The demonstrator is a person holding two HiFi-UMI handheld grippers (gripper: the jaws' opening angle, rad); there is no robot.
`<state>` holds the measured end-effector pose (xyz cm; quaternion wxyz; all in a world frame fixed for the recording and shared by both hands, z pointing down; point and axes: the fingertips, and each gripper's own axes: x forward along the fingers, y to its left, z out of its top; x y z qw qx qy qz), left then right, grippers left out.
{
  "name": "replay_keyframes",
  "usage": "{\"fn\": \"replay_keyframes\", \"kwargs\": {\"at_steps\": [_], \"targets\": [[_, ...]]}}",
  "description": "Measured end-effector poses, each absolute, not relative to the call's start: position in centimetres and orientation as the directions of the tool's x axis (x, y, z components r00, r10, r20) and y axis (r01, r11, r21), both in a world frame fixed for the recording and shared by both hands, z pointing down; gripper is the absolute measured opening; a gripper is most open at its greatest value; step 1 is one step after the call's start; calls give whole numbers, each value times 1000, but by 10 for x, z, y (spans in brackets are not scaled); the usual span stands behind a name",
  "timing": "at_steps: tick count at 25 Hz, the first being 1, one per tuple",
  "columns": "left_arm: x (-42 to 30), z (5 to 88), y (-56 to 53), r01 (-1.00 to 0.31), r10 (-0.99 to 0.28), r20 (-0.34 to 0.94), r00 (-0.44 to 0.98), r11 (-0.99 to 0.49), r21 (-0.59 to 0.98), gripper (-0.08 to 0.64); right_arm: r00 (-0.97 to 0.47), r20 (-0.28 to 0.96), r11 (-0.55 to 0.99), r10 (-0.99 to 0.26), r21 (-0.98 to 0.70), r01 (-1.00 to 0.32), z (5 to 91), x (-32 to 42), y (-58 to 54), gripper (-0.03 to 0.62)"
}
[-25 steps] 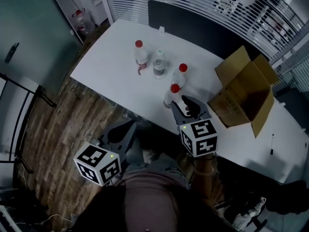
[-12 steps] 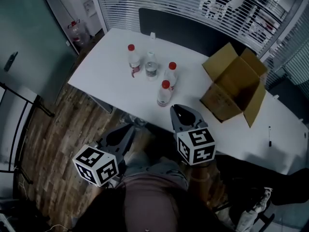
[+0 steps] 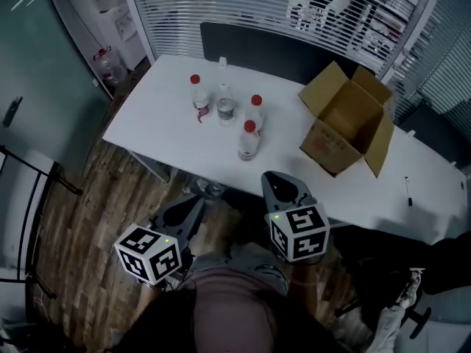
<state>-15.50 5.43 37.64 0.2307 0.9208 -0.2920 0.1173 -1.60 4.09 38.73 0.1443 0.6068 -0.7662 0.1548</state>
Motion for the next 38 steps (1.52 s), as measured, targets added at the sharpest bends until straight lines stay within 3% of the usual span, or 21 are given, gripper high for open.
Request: {"fn": "replay_keyframes", "kwargs": {"at_steps": [12, 25, 38], "targets": [[-216, 362, 100, -592, -477, 362, 801, -720, 362, 8, -146, 386, 138, -911, -47, -989, 359, -61, 103, 28], [-263, 373, 166, -543, -456, 295, 839, -699, 466, 8, -52, 449, 69, -892, 21, -997, 362, -108, 176, 25], [-317, 419, 199, -601, -481, 361, 799, -617, 508, 8, -51, 494, 96, -868, 66, -993, 376, -141, 204, 25]]}}
